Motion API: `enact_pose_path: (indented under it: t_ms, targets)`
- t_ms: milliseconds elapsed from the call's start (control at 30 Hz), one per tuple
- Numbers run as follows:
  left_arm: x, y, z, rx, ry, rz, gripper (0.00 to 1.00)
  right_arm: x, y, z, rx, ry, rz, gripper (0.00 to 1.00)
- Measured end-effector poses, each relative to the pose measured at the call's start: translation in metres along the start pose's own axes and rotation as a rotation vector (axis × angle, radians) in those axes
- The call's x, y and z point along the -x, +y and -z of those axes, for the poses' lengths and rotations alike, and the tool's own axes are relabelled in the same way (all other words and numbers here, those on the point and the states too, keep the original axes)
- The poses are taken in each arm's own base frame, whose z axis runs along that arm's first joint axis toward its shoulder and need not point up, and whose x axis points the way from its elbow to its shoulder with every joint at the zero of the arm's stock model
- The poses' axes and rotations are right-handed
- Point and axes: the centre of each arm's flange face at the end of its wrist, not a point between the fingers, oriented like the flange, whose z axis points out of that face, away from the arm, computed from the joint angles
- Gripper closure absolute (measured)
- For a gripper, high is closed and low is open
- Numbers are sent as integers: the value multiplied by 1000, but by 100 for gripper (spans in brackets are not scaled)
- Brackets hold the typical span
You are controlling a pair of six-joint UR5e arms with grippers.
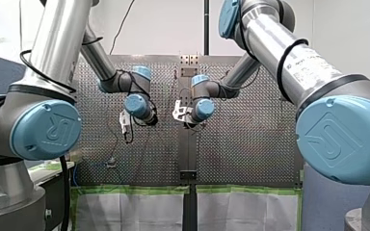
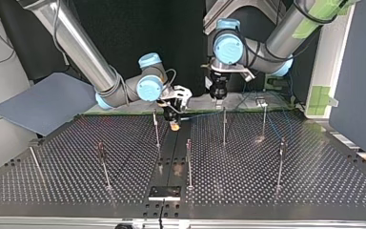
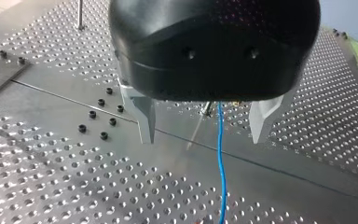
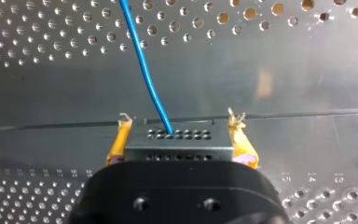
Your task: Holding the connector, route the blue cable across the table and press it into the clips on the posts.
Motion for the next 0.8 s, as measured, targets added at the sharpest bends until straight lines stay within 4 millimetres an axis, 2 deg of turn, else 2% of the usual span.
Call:
enact_pose_path:
  t_ms: [500, 800]
  targets:
    - [-31, -10, -35, 17, 12, 21, 0, -3, 10, -2, 13, 1, -3, 100]
    - [-19, -27, -46, -2, -33, 46, 0, -3, 12, -2, 16, -1, -1, 100]
